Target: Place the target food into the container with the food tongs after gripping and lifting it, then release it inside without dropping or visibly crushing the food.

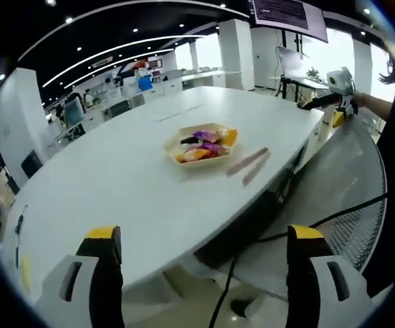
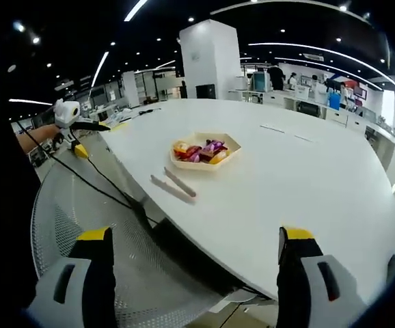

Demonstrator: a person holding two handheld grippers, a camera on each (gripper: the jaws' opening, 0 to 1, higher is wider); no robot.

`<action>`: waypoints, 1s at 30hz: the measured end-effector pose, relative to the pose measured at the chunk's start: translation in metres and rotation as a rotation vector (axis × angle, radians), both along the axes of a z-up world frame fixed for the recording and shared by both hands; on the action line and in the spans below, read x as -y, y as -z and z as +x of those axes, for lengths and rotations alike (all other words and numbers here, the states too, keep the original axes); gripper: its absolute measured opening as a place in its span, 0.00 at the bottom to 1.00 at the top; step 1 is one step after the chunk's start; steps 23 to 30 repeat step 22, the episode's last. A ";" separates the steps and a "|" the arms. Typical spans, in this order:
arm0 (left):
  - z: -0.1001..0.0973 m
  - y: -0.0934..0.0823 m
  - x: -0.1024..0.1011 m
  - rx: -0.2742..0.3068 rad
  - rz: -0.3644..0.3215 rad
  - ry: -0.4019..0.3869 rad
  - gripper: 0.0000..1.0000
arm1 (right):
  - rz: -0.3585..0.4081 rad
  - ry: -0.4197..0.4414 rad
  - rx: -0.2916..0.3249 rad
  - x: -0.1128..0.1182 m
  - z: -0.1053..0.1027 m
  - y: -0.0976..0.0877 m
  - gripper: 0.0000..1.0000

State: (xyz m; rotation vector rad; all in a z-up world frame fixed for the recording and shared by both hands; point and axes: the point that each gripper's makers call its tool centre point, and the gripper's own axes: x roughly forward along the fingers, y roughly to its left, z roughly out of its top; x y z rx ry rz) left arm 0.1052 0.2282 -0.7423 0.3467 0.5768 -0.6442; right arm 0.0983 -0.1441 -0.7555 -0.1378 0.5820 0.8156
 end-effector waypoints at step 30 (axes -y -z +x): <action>0.005 0.002 -0.006 0.025 0.009 -0.028 0.98 | -0.106 -0.044 0.027 -0.006 0.000 0.013 0.99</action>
